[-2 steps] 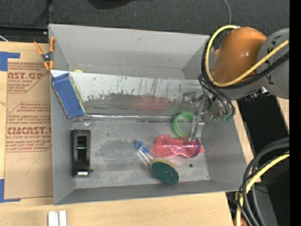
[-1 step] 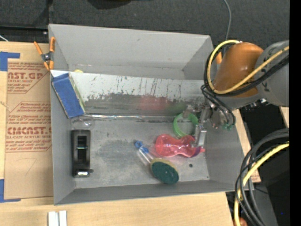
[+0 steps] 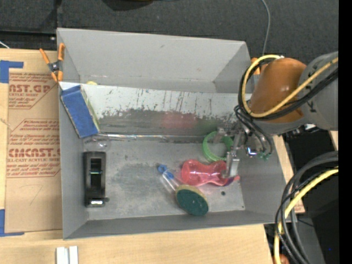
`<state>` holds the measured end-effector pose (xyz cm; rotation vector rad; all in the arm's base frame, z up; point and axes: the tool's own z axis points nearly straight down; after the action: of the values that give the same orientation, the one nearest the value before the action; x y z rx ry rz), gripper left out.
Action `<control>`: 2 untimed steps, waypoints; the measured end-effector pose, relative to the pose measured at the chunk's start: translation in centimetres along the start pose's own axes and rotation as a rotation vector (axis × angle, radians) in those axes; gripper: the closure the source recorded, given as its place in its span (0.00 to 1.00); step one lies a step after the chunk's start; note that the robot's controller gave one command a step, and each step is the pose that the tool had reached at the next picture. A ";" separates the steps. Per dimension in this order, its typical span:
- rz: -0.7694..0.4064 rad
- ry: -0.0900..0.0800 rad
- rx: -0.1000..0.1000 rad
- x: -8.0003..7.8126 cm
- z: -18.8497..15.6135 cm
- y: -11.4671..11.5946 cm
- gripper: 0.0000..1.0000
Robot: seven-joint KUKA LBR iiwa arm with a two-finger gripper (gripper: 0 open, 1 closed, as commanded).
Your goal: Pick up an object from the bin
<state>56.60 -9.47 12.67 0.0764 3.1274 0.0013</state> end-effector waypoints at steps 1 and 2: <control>0.007 0.012 -0.004 -1.7 2.9 -0.3 0.00; -0.108 -0.010 0.000 -0.6 3.3 -2.0 0.00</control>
Offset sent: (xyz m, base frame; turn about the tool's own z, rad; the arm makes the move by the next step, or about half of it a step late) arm -0.0054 -0.0305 -0.0567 -0.1551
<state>57.15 -11.48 9.39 -0.0929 3.1165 0.0005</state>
